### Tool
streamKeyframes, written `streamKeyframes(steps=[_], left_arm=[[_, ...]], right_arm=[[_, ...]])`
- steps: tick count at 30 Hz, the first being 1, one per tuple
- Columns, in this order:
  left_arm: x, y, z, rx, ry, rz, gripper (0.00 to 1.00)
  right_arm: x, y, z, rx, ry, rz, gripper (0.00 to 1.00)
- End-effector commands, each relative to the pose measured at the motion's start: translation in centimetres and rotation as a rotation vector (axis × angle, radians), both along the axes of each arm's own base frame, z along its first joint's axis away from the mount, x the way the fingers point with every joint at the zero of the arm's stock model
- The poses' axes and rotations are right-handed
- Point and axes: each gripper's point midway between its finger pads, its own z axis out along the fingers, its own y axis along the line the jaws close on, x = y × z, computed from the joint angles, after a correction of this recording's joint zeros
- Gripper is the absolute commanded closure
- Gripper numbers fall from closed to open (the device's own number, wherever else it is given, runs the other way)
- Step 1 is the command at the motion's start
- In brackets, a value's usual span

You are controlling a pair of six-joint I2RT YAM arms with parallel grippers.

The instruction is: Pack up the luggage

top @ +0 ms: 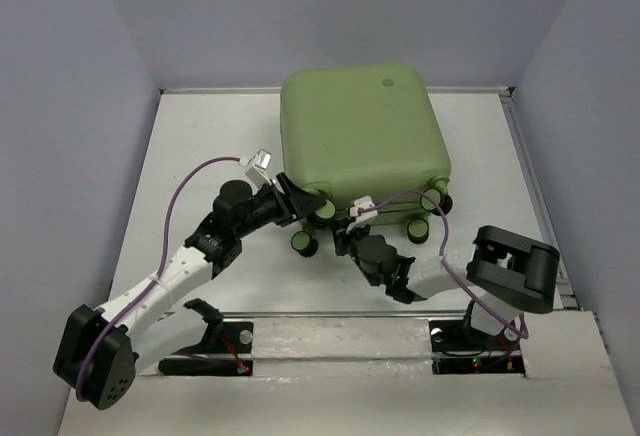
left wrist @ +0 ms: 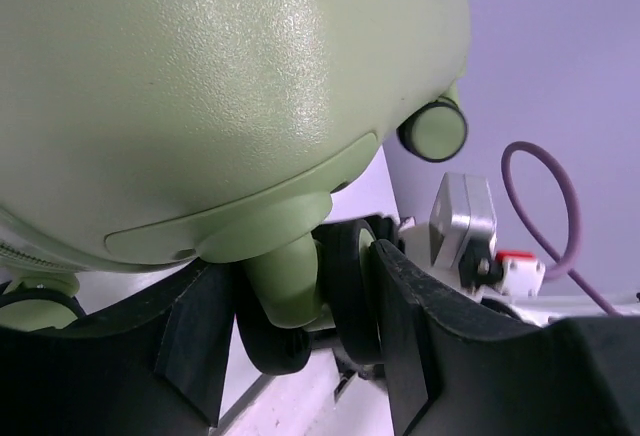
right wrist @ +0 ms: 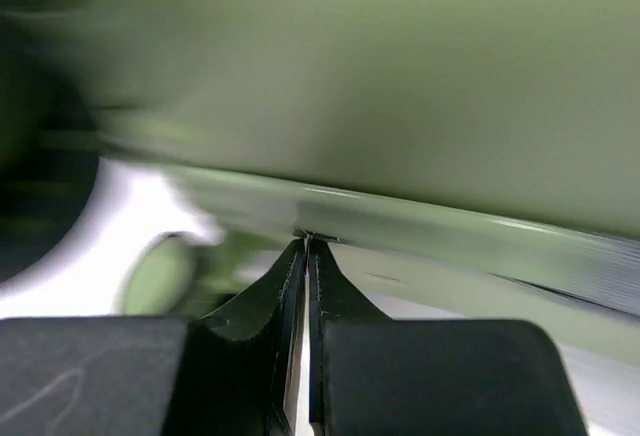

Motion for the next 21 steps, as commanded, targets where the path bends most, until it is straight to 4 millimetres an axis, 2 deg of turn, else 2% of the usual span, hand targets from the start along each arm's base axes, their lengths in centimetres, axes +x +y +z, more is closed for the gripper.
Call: streamKeyframes(steps=[1, 3, 6, 8, 11, 14, 15, 18, 20, 21], left_arm=[[-4.4, -2.5, 12.7, -0.278, -0.352, -0.248, 0.94], [-4.8, -2.3, 14.8, -0.305, -0.396, -0.263, 0.94], [-5.3, -1.9, 17.0, -0.339, -0.428, -0.276, 0.94], [-5.4, -1.8, 17.5, -0.351, -0.429, -0.28, 0.94], [-5.7, -1.6, 17.9, -0.397, -0.406, -0.277, 0.94], [-6.0, -1.1, 18.4, -0.474, -0.416, -0.256, 0.94], [-6.9, -1.3, 19.1, -0.504, -0.423, -0.278, 0.94], [-7.6, -1.4, 20.0, -0.508, -0.446, -0.263, 0.94], [-7.5, -1.3, 19.9, -0.494, -0.447, -0.249, 0.94], [-7.4, -1.4, 19.4, -0.474, -0.437, -0.244, 0.94]], right_arm=[[-5.2, 11.6, 6.4, 0.251, -0.043, 0.388, 0.93], [-7.9, 14.0, 7.8, 0.401, -0.021, 0.548, 0.93], [-11.5, 16.0, 9.1, 0.506, 0.004, 0.694, 0.93], [-12.0, 16.7, 9.9, 0.523, -0.008, 0.713, 0.93], [-11.7, 16.6, 11.5, 0.603, -0.05, 0.7, 0.93], [-10.9, 17.3, 14.0, 0.679, -0.078, 0.688, 0.93], [-10.1, 18.0, 15.1, 0.71, -0.086, 0.676, 0.93], [-9.8, 18.1, 17.2, 0.777, -0.117, 0.668, 0.93], [-9.5, 17.7, 17.5, 0.759, -0.135, 0.647, 0.93], [-9.0, 17.0, 16.1, 0.719, -0.105, 0.603, 0.78]])
